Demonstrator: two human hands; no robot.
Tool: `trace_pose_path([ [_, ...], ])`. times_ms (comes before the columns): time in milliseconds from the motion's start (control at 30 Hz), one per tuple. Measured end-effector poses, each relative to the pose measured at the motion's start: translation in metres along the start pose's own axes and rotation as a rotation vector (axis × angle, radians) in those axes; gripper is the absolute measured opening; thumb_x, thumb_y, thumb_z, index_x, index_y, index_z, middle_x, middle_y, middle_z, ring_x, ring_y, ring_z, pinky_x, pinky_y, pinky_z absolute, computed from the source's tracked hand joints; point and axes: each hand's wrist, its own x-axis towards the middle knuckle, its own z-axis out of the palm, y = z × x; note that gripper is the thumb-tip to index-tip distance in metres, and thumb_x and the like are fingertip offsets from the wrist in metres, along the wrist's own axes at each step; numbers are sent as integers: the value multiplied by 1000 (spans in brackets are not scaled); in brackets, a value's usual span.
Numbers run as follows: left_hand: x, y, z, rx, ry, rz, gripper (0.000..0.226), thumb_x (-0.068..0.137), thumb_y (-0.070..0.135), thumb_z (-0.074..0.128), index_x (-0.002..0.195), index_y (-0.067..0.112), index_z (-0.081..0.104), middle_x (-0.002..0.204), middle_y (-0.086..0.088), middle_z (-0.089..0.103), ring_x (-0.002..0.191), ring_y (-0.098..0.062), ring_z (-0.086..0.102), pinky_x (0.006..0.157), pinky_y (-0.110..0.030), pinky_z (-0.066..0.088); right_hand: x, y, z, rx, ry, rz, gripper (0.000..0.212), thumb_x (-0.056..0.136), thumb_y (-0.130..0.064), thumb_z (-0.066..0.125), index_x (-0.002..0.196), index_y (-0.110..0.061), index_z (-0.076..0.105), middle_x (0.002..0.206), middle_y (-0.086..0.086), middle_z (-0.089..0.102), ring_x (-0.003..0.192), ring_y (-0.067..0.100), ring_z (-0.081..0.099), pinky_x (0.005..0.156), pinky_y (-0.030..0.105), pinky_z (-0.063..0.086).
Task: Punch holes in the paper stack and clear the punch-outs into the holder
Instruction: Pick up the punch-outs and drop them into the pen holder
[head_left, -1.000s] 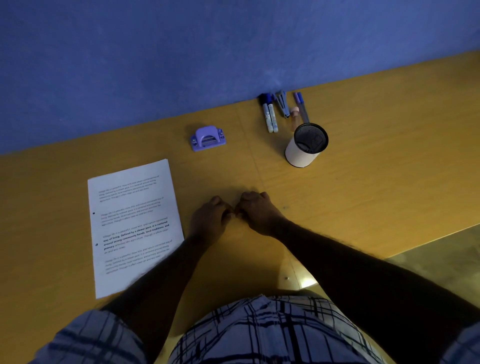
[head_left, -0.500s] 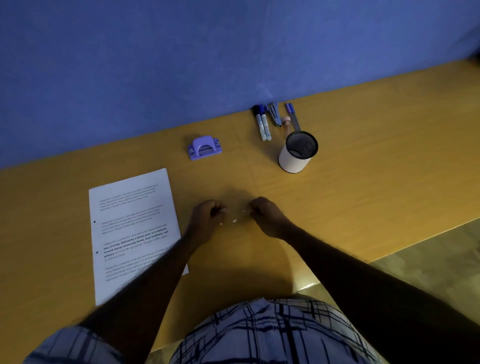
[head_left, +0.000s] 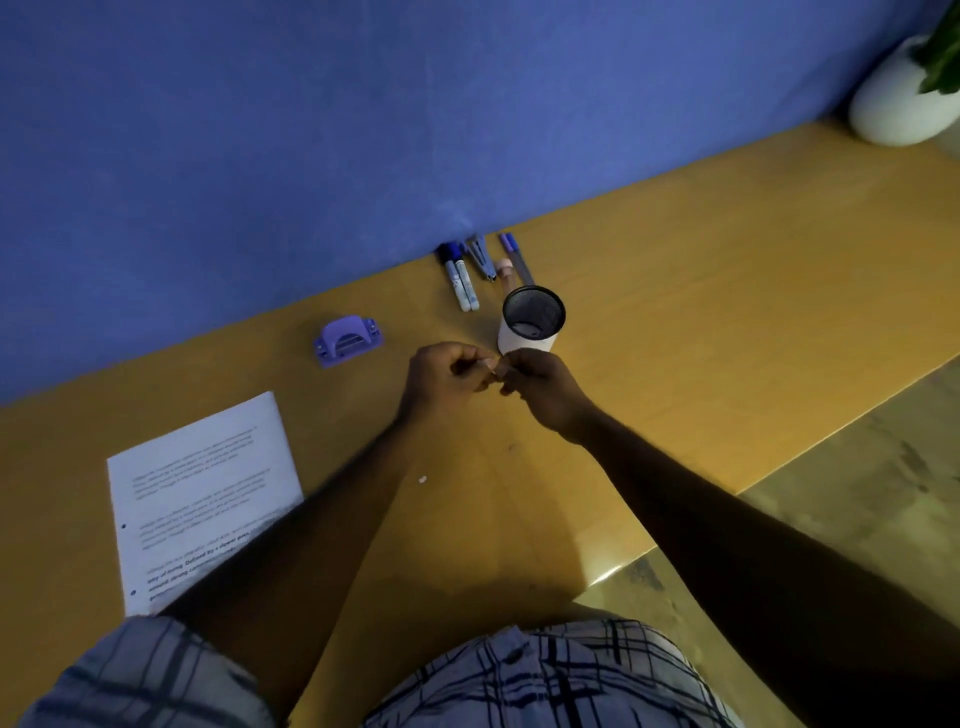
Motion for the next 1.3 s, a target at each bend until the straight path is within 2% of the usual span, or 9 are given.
trace_pose_path([
  [133, 29, 20, 13, 0, -25, 66, 18, 86, 13, 68, 101, 4, 72, 87, -8, 74, 73, -13, 72, 71, -29, 61, 17, -4, -29, 21, 46, -43, 19, 97, -8, 53, 88, 6, 63, 83, 15, 60, 70, 12, 54, 63, 24, 44],
  [233, 53, 33, 23, 38, -27, 98, 19, 86, 14, 68, 102, 4, 72, 90, -7, 74, 77, -10, 71, 68, -17, 57, 31, -14, -51, -86, 115, -51, 15, 94, -3, 55, 83, -5, 65, 76, 2, 61, 62, -1, 54, 61, 20, 43],
  [333, 78, 43, 30, 203, -24, 179, 21, 85, 20, 69, 102, 8, 74, 96, -5, 74, 89, -10, 68, 69, -10, 49, 47, -19, -70, -298, 180, -73, 13, 90, -4, 59, 78, -5, 64, 74, 6, 61, 63, 3, 52, 59, 19, 40],
  [400, 92, 48, 33, 279, -59, 192, 23, 85, 21, 69, 103, 7, 74, 99, -7, 74, 96, -13, 67, 75, -16, 51, 57, -18, -82, -422, 187, -84, 9, 87, -4, 60, 88, -2, 68, 83, 8, 64, 72, 13, 55, 62, 22, 42],
  [500, 104, 54, 33, 382, -148, 223, 25, 84, 17, 70, 106, 6, 73, 101, -9, 73, 95, -17, 67, 84, -30, 57, 67, -19, -93, -567, 152, -133, 17, 86, -1, 59, 95, -5, 72, 91, 6, 67, 79, 14, 56, 59, 11, 38],
  [700, 113, 55, 36, 509, -241, 277, 23, 89, 9, 63, 110, 7, 71, 111, -11, 71, 110, -21, 63, 85, -24, 49, 75, -12, -100, -747, 104, -227, 27, 88, 2, 57, 106, -9, 73, 104, 8, 73, 91, 19, 65, 70, 20, 44],
  [1000, 121, 49, 32, 531, -227, 285, 23, 84, 6, 67, 106, 10, 72, 106, -6, 73, 109, -16, 64, 89, -33, 56, 76, -15, -99, -740, 147, -228, 23, 86, 1, 62, 104, -8, 72, 103, 9, 71, 86, 16, 62, 70, 26, 50],
  [1167, 116, 44, 28, 406, -311, 176, 41, 86, -6, 58, 125, 9, 60, 121, -6, 66, 115, -16, 61, 95, -34, 54, 73, -12, -98, -697, 136, -229, 25, 85, 7, 59, 105, -4, 70, 107, 10, 69, 88, 14, 58, 66, 15, 41],
  [1300, 108, 43, 22, 270, -332, 105, 50, 87, -11, 50, 133, 10, 51, 130, -6, 61, 122, -14, 57, 96, -29, 52, 69, -12, -96, -609, 154, -158, 31, 84, 9, 59, 110, -6, 68, 107, 9, 69, 89, 11, 60, 72, 23, 53],
])
